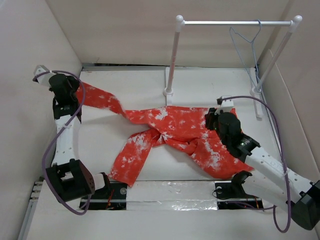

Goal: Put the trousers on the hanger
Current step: Flatten out the trousers at the center of the board.

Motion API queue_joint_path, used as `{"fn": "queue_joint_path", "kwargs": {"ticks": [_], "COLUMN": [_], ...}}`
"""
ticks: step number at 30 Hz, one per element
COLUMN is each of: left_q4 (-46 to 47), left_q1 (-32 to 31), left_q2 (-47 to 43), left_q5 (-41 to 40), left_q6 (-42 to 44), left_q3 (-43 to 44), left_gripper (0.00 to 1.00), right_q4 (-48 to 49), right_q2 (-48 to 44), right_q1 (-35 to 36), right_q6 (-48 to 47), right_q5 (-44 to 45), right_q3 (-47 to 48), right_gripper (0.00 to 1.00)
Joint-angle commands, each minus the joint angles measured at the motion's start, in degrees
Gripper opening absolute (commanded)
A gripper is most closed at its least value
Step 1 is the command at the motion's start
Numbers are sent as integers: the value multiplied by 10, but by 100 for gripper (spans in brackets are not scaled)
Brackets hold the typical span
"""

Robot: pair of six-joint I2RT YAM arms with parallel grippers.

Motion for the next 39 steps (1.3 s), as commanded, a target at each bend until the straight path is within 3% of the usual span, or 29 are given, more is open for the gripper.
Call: {"fn": "queue_joint_path", "kwargs": {"ticks": [1,4,9,12,16,24,28,33,37,39], "left_q4": [24,31,-67,13,45,94,41,13,52,69], "left_q1": [43,43,48,62,62,76,76,81,81,81], "left_q2": [-2,6,64,30,15,26,54,73,59,60], "left_q5": [80,77,28,64,75,11,-51,-51,-23,-3], "left_q6": [63,69,54,57,46,45,-8,-6,1,3], "left_q3": [41,56,145,91,21,-135,-150,-129,-151,-156], "left_gripper": [0,0,0,0,0,0,0,0,0,0], "right_q4": [41,63,60,93,118,158,156,149,173,177], "right_q2": [12,46,103,138,191,366,431,475,483,465], "right_q1": [-75,-160,-286,-365,-446,-502,-497,-492,-503,-503], "right_q6": [2,15,37,49,75,112,107,99,112,115], "right_q5": [-33,-54,-87,-107,-149,-283,-318,-358,-383,-370], "right_q3": [23,24,37,29,41,79,116,138,125,118], "right_gripper": [36,43,53,64,70,67,61,52,8,0]}}
